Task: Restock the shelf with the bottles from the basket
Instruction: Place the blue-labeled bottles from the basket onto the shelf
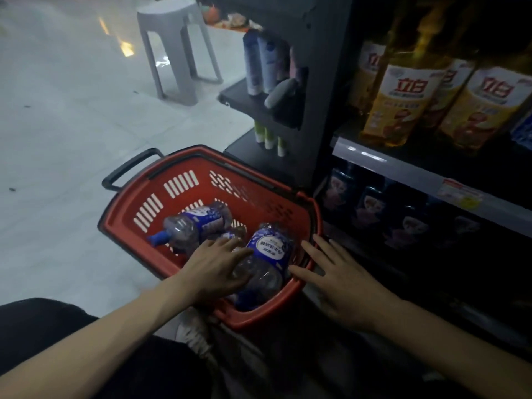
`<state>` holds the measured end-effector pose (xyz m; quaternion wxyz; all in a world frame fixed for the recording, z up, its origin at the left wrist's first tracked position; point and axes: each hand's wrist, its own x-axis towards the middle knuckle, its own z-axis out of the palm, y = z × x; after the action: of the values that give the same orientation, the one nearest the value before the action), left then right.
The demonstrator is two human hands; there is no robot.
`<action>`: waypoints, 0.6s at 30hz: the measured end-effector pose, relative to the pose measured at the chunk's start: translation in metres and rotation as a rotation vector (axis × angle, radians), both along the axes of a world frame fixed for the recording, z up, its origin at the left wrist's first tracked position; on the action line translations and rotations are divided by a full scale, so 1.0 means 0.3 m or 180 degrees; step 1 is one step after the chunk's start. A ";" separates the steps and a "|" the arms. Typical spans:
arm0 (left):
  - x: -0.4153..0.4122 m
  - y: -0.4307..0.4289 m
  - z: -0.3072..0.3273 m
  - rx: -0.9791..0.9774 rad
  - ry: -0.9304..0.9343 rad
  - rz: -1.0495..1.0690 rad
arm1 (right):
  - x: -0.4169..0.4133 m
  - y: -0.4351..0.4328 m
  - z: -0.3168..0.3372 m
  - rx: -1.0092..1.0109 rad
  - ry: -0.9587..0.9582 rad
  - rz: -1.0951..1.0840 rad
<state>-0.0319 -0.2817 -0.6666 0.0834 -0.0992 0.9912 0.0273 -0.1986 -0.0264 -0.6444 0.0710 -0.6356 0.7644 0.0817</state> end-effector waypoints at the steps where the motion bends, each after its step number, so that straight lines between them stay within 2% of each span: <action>1: 0.009 0.002 -0.007 0.0000 -0.0004 0.0052 | 0.000 -0.005 0.000 0.0010 -0.0043 0.0011; 9: 0.053 -0.045 0.012 0.0205 0.0131 0.0476 | -0.061 -0.005 0.017 0.0186 -0.0173 -0.0056; 13: 0.051 -0.027 -0.003 0.0571 0.0127 0.0779 | -0.093 0.000 0.024 0.0265 -0.0279 -0.0091; 18: 0.034 -0.030 0.000 0.0453 -0.0058 0.0823 | -0.096 0.009 0.055 0.0509 -0.0248 -0.0261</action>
<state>-0.0217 -0.2908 -0.6666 0.0950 -0.2200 0.9649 0.1071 -0.2275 -0.0236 -0.6280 0.1544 -0.5987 0.7775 0.1147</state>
